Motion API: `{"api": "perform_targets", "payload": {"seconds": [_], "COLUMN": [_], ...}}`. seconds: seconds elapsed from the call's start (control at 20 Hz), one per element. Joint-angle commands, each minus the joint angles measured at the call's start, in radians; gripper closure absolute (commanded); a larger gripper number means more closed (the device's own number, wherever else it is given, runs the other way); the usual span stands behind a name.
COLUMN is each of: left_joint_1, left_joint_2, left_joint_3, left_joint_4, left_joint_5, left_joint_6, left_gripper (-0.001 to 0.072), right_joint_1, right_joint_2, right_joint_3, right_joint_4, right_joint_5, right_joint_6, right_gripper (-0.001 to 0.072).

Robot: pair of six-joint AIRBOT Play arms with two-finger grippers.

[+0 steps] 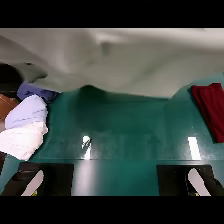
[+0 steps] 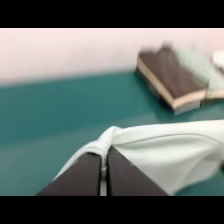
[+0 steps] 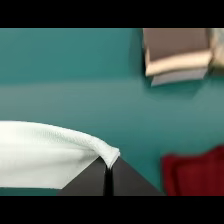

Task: Fold the shirts.

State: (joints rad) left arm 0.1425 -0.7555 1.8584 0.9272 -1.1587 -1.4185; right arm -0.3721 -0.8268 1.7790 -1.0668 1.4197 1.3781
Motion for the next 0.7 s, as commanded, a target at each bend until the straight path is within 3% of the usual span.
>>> {"api": "perform_targets", "payload": {"seconds": [0.0, 0.25, 0.5, 0.65], "left_joint_1": [0.001, 0.001, 0.001, 0.001], "left_joint_2": [0.006, 0.005, -0.100, -0.248], "left_joint_3": [0.277, 0.261, -0.100, -0.299], "left_joint_4": [0.019, 0.111, 0.082, 0.081], "left_joint_5": [0.053, 0.029, -0.139, -0.186], "left_joint_6": [-0.029, -0.094, -0.100, -0.091], "left_gripper": [0.0682, 0.0682, 0.0682, 0.0682], "right_joint_1": [-0.046, -0.057, -0.002, 0.165], "right_joint_2": [-0.055, -0.141, -0.207, -0.345], "right_joint_3": [0.354, 0.476, 0.163, 0.008], "right_joint_4": [-0.006, -0.006, -0.013, -0.196], "right_joint_5": [0.087, 0.201, 0.243, 0.298], "right_joint_6": [0.044, 0.106, 0.107, 0.107], "right_gripper": [0.0700, 0.0701, 0.0701, 0.0701]}}
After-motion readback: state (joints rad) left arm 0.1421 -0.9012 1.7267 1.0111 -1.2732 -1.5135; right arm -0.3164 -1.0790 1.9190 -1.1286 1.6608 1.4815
